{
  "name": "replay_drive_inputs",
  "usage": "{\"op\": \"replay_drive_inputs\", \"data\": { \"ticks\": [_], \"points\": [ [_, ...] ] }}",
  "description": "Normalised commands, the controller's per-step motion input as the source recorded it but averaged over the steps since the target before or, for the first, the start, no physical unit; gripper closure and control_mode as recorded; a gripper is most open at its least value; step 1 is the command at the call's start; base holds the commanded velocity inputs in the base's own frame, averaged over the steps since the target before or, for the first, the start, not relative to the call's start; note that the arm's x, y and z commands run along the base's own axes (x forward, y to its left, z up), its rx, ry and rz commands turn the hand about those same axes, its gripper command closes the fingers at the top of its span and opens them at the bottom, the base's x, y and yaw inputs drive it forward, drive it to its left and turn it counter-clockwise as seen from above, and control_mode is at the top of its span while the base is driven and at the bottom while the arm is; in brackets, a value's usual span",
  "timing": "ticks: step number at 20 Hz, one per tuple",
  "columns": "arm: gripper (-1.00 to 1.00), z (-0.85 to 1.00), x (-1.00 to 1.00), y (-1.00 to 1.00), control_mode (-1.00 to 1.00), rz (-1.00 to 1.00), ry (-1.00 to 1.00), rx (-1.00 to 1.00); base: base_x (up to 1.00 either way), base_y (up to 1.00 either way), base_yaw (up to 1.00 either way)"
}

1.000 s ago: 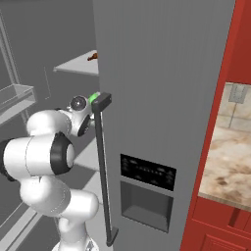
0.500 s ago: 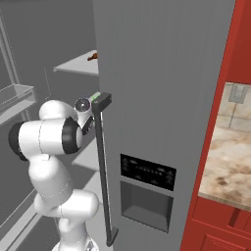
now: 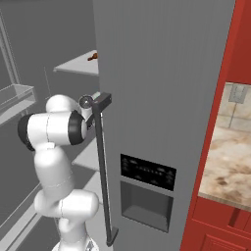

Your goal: Transport the steak and corn to the fridge. Place the steak on the rack containing meat and place the corn on the rack containing the vegetable, ensuring meats and vegetables are on different racks.

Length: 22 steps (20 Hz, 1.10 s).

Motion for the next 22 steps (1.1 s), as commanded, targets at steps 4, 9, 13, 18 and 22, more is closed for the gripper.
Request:
{"op": "replay_drive_inputs", "data": {
  "ticks": [4, 9, 13, 18, 22],
  "points": [
    [-1.0, -0.39, 0.17, 0.04, -1.0, 0.0, -0.02, 0.0, 0.0, 0.0, 0.0],
    [-1.0, 0.1, 0.0, 0.08, -1.0, -0.02, -0.02, -0.01, 0.0, 0.0, 0.0],
    [-1.0, 0.43, -0.04, 0.12, -1.0, -0.03, 0.03, -0.08, 0.0, 0.0, 0.0],
    [-1.0, 0.36, -0.2, 0.1, -1.0, 0.0, 0.03, -0.08, 0.0, 0.0, 0.0],
    [-1.0, 0.35, -0.58, 0.07, -1.0, 0.0, 0.0, -0.07, 0.0, 0.0, 0.0]
  ]
}}
